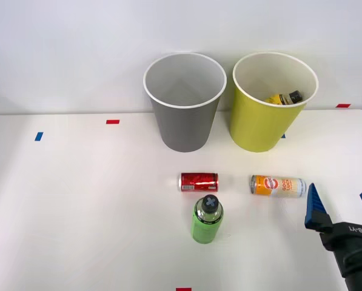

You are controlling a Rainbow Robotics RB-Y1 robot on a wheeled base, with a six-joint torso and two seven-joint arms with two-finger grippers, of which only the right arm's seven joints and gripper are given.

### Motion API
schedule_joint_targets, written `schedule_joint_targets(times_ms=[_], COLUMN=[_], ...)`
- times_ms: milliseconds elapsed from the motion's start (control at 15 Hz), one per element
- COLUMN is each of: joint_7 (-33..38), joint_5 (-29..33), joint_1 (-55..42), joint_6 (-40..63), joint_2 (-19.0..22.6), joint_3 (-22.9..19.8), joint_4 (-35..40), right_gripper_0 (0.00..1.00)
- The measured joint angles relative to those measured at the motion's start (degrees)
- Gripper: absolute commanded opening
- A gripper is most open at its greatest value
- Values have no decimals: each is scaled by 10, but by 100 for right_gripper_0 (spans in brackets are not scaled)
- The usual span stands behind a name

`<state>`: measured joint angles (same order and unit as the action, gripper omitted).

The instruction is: Put cans in the gray bin, plastic bottles in the light green bin

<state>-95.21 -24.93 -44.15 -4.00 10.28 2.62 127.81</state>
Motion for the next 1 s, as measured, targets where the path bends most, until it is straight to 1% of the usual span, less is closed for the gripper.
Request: schedule_joint_targets(times_ms=[400, 533, 800, 867, 1000], joint_7=[-15, -19, -3, 10, 67], joint_5=[9, 26, 153, 179, 237], joint_1=[-23, -27, -26, -26, -29], joint_6=[0, -3, -80, -99, -148], joint_2=[0, -11, -33, -36, -38], joint_3=[-13, -14, -8, -2, 8], joint_4=[-2, -19, -86, -100, -132], right_gripper_0=[100, 100, 100, 100, 100])
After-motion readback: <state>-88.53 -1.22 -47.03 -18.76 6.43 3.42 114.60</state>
